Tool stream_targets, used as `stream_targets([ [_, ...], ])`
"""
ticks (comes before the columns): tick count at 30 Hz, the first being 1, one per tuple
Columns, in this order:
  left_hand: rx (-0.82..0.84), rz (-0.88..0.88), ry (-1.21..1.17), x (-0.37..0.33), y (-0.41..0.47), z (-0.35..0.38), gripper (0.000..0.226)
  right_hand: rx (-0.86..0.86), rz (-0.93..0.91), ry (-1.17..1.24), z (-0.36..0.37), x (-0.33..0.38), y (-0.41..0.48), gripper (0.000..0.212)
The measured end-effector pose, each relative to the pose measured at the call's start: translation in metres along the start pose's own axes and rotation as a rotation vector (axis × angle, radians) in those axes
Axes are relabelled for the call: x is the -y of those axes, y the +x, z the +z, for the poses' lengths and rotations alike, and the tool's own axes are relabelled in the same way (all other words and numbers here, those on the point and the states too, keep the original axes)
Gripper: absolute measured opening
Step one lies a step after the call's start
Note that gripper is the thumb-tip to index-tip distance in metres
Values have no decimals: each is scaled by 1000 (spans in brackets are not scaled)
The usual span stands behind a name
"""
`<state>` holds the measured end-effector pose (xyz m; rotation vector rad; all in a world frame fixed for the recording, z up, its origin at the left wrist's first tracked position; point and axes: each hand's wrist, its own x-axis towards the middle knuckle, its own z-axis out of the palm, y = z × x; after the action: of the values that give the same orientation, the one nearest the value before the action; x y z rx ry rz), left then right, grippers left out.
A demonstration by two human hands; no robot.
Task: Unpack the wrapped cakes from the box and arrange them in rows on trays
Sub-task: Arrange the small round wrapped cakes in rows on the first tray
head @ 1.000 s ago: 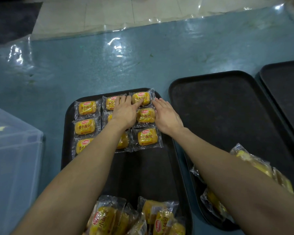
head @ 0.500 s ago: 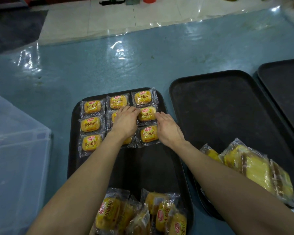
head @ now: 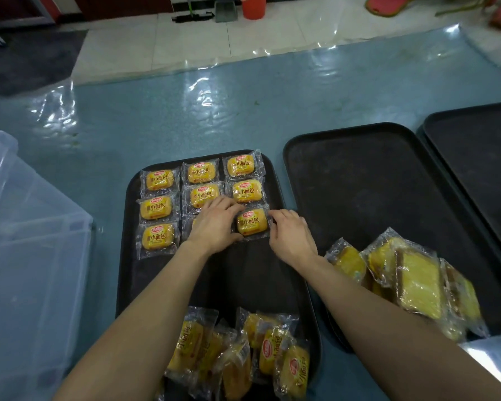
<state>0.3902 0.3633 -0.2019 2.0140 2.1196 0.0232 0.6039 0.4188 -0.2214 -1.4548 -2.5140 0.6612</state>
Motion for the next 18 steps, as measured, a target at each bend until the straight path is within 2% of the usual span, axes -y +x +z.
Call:
stream_targets([
  [5,-19,-32,53,-7,-6,3,77,29,-1,59,-7,1,-16,48],
  [12,-141,-95,85,-15,-24,10,64,-22,31,135,-15,0,-66,47],
  [16,-169,-137,-65,-31,-57,8,47,-23,38,148,-17,-2,-98,38],
  [18,-80,-112,-168,-42,-80,7,43,7,33,123,-17,-2,-109,34],
])
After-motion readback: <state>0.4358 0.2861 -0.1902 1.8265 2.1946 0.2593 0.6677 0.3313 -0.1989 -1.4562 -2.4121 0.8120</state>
